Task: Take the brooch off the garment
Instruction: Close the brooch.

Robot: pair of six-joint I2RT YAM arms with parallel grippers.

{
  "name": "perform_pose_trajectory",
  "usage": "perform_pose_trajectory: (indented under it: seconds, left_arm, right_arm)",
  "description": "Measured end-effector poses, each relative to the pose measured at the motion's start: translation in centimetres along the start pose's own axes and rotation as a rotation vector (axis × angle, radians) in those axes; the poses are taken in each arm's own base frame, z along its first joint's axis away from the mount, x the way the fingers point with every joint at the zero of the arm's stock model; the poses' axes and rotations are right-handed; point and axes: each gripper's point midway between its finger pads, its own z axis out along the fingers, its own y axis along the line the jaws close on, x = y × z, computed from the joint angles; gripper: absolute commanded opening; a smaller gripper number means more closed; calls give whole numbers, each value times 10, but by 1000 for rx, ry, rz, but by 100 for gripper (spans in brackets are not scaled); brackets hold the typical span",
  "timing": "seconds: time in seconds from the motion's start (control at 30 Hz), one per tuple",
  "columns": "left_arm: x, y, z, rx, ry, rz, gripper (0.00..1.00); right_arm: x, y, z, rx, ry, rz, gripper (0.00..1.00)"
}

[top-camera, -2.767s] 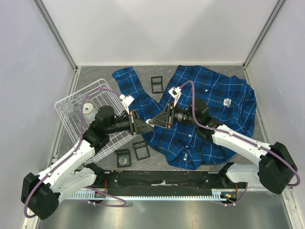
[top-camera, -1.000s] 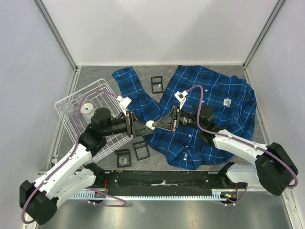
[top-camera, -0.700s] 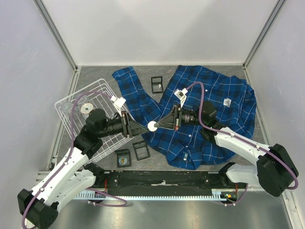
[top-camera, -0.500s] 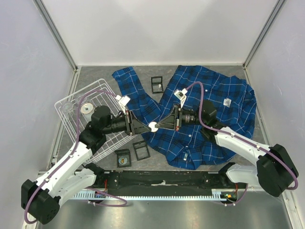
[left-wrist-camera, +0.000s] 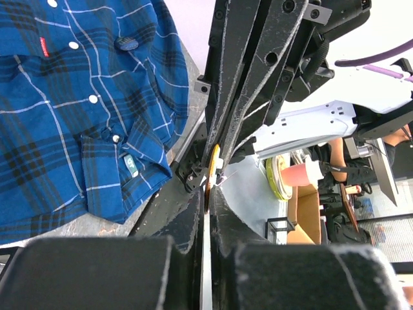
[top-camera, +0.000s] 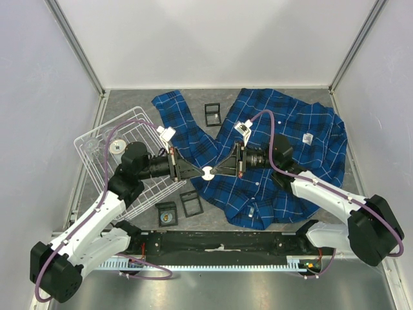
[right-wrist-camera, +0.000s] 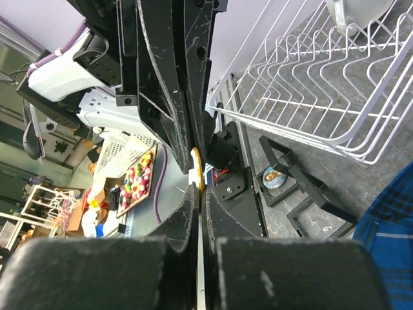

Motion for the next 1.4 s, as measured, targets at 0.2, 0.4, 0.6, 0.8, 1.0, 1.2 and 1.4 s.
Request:
perform_pose_trajectory:
  seconds: [0.2, 0.4, 0.6, 0.8, 1.0, 1.2, 1.4]
  left_arm:
    - [-3, -5, 0, 25, -5, 9, 2]
    - [-9, -11, -1, 49, -27, 4, 2]
    - [-10, -14, -1, 68, -33, -5, 2]
    - [-10, -13, -1, 62, -32, -11, 2]
    - [-9, -10, -4, 33, -43, -18, 2]
    - [-9, -5, -7, -12, -57, -4, 2]
    - [-9, -1, -10, -34, -63, 18, 2]
  right_arm:
    - [-2, 3, 1, -4, -4, 2, 48]
    - [-3, 12, -1, -36, -11, -25, 47]
    - [-2, 15, 0, -53, -4, -41, 44]
    - [1, 17, 6, -48, -1, -44, 36]
    - [1, 10, 14, -17, -18, -29, 28]
    - [-1, 5, 18, 9, -38, -21, 19]
    - [0, 4, 24, 6, -36, -7, 14]
